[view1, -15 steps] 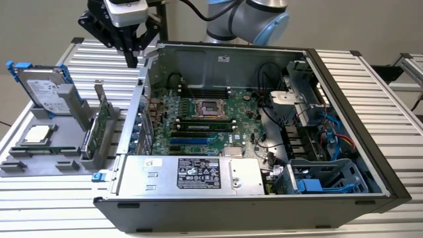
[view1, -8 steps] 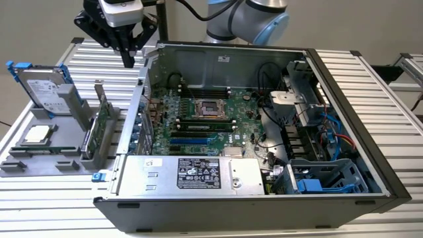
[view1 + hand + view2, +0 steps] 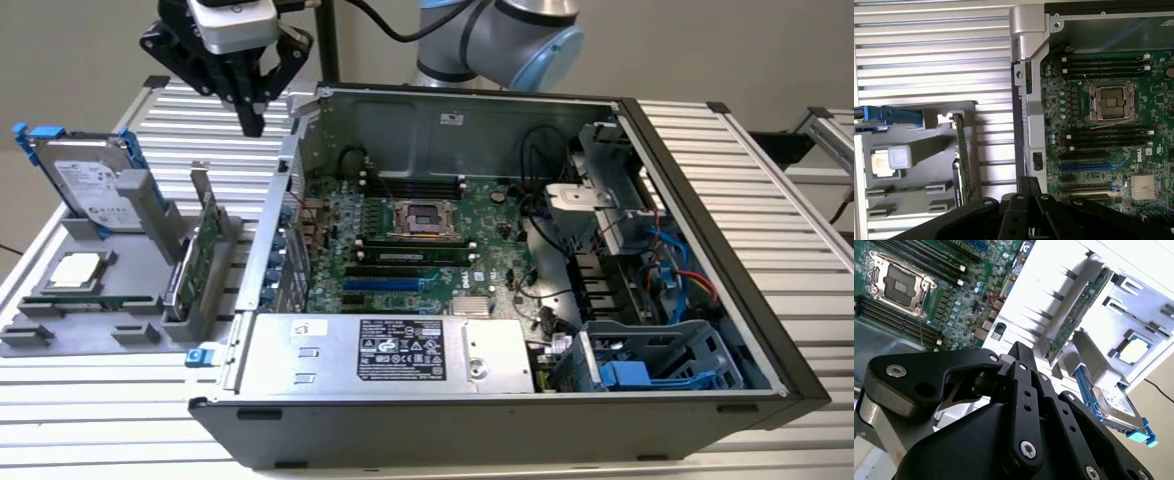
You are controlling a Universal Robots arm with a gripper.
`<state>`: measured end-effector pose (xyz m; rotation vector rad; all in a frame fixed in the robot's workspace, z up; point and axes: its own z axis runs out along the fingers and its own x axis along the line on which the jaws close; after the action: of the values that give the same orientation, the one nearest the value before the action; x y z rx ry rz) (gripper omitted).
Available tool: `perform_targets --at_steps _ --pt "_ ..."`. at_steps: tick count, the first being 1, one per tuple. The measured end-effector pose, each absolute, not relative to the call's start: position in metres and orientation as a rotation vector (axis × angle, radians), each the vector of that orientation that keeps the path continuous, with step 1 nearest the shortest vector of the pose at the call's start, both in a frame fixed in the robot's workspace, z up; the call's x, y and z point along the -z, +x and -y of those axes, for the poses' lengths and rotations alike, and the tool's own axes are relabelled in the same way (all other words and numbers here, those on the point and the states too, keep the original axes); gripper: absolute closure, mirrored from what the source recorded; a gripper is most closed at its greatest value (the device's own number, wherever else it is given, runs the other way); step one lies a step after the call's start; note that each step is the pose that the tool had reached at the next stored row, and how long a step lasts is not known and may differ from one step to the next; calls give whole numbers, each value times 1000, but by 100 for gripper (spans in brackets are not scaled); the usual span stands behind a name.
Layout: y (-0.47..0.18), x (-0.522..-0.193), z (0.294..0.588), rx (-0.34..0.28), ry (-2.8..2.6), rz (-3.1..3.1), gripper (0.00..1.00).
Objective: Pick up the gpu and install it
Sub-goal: 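Reach for the gpu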
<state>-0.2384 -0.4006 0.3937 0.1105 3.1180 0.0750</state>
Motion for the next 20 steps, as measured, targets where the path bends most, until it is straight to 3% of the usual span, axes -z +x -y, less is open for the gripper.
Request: perform_targets --at_steps 20 --pt "-253 -394 401 -75 110 -3118 100"
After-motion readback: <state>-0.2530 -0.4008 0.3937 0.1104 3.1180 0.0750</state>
